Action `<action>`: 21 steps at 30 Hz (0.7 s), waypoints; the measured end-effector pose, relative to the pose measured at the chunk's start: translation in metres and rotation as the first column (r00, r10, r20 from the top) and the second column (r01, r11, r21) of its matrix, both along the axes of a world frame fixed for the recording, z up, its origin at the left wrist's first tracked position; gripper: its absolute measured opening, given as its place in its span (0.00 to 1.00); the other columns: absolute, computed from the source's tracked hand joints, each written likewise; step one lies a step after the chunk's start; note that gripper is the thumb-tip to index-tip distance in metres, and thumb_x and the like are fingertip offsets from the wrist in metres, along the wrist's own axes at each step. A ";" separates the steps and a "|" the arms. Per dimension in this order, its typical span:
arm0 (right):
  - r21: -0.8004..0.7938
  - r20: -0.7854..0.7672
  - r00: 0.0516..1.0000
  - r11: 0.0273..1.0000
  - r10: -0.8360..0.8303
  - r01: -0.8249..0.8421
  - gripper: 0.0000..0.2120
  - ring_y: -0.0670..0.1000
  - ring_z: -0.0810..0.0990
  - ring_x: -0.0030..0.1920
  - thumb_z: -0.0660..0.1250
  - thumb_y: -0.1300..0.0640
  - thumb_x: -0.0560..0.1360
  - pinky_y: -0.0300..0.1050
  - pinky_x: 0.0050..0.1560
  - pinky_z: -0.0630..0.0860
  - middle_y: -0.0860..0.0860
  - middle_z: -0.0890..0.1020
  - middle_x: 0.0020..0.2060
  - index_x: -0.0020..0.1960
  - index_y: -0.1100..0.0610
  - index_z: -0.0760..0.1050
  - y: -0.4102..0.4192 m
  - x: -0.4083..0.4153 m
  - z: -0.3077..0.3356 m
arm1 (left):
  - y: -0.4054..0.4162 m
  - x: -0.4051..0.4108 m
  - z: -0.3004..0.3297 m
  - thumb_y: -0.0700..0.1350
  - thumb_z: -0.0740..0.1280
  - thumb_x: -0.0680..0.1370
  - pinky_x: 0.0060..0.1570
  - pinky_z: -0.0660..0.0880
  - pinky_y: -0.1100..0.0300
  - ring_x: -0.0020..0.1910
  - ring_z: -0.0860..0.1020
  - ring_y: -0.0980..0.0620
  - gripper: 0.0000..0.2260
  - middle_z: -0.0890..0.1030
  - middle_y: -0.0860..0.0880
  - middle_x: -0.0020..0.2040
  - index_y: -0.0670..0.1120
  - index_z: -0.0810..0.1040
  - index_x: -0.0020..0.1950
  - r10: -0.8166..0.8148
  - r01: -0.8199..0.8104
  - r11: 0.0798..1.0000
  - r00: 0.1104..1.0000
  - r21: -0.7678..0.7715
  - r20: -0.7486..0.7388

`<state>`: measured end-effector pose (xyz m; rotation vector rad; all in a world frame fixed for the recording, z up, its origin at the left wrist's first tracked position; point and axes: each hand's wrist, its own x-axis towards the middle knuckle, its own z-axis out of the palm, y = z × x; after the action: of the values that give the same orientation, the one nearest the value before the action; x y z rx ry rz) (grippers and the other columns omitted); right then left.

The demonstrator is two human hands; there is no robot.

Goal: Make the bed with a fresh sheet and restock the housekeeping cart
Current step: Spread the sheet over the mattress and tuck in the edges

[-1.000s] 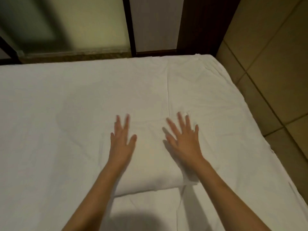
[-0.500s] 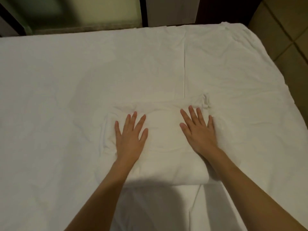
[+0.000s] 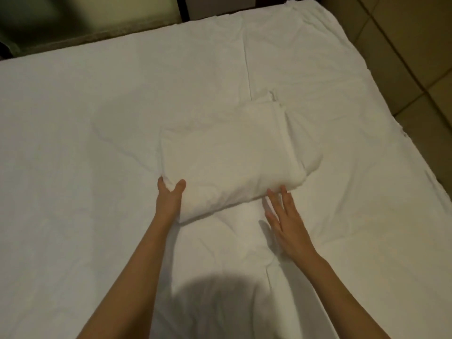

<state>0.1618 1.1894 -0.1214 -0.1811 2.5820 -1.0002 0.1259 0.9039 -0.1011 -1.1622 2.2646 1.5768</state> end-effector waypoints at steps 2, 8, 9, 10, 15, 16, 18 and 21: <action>-0.125 0.078 0.997 0.991 -0.029 0.039 0.25 0.42 0.45 0.75 0.49 0.41 0.80 0.40 0.73 0.51 0.40 0.37 0.74 0.73 0.36 0.43 0.003 0.026 0.012 | 0.022 0.029 -0.003 0.46 0.66 0.78 0.67 0.68 0.50 0.66 0.71 0.43 0.29 0.70 0.42 0.70 0.42 0.58 0.75 0.098 -0.097 0.995 0.995 0.033 -0.013; -0.403 0.242 0.955 0.878 -0.172 0.260 0.26 0.41 0.59 0.72 0.57 0.39 0.76 0.39 0.70 0.59 0.40 0.56 0.75 0.70 0.33 0.50 0.037 0.100 0.050 | 0.157 0.148 0.004 0.35 0.65 0.75 0.31 0.78 0.56 0.43 0.78 0.43 0.15 0.78 0.41 0.51 0.39 0.72 0.61 0.499 -0.445 0.699 0.864 0.560 0.064; -0.422 0.253 0.946 0.856 -0.204 0.298 0.26 0.43 0.65 0.70 0.58 0.38 0.76 0.40 0.69 0.64 0.41 0.61 0.73 0.71 0.35 0.52 0.050 0.112 0.055 | 0.190 0.163 0.006 0.36 0.67 0.75 0.32 0.79 0.54 0.44 0.80 0.42 0.15 0.80 0.41 0.52 0.40 0.72 0.61 0.517 -0.463 0.632 0.850 0.622 0.107; -0.424 0.246 0.941 0.847 -0.233 0.320 0.26 0.44 0.68 0.68 0.58 0.37 0.76 0.39 0.67 0.66 0.42 0.63 0.71 0.71 0.36 0.53 0.066 0.124 0.060 | 0.227 0.174 0.010 0.36 0.68 0.75 0.37 0.81 0.51 0.48 0.81 0.40 0.16 0.80 0.40 0.55 0.40 0.72 0.62 0.523 -0.460 0.561 0.842 0.688 0.136; -0.267 0.095 0.871 0.831 -0.482 0.488 0.22 0.54 0.66 0.69 0.61 0.48 0.78 0.53 0.69 0.66 0.56 0.65 0.70 0.72 0.47 0.63 0.186 0.145 0.058 | 0.391 0.194 0.048 0.34 0.63 0.79 0.56 0.77 0.49 0.58 0.78 0.37 0.18 0.78 0.33 0.59 0.32 0.67 0.68 0.413 -0.434 0.327 0.865 0.839 0.287; -0.245 0.113 0.856 0.821 -0.504 0.516 0.22 0.53 0.66 0.69 0.60 0.49 0.79 0.55 0.70 0.65 0.56 0.64 0.71 0.72 0.48 0.64 0.207 0.143 0.058 | 0.408 0.199 0.056 0.34 0.61 0.80 0.59 0.76 0.48 0.58 0.78 0.39 0.16 0.78 0.35 0.59 0.34 0.68 0.68 0.313 -0.385 0.348 0.907 0.855 0.281; -0.223 0.177 0.842 0.812 -0.510 0.539 0.21 0.52 0.68 0.68 0.59 0.51 0.81 0.55 0.69 0.67 0.54 0.62 0.72 0.73 0.48 0.64 0.231 0.143 0.054 | 0.415 0.210 0.068 0.38 0.61 0.81 0.53 0.77 0.56 0.51 0.79 0.46 0.12 0.80 0.41 0.54 0.41 0.72 0.64 0.121 -0.224 0.507 0.974 0.832 0.189; -0.235 0.181 0.855 0.823 -0.486 0.518 0.23 0.55 0.71 0.65 0.60 0.54 0.80 0.53 0.66 0.70 0.57 0.63 0.71 0.74 0.52 0.62 0.217 0.152 0.045 | 0.368 0.224 0.063 0.37 0.64 0.78 0.42 0.75 0.60 0.43 0.77 0.50 0.08 0.80 0.45 0.47 0.49 0.77 0.52 0.065 -0.036 0.890 0.997 0.454 -0.050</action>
<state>0.3139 1.4060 -0.0760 0.5089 2.4184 -1.5068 0.3495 1.2716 -0.0378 -1.0554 1.7581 2.0410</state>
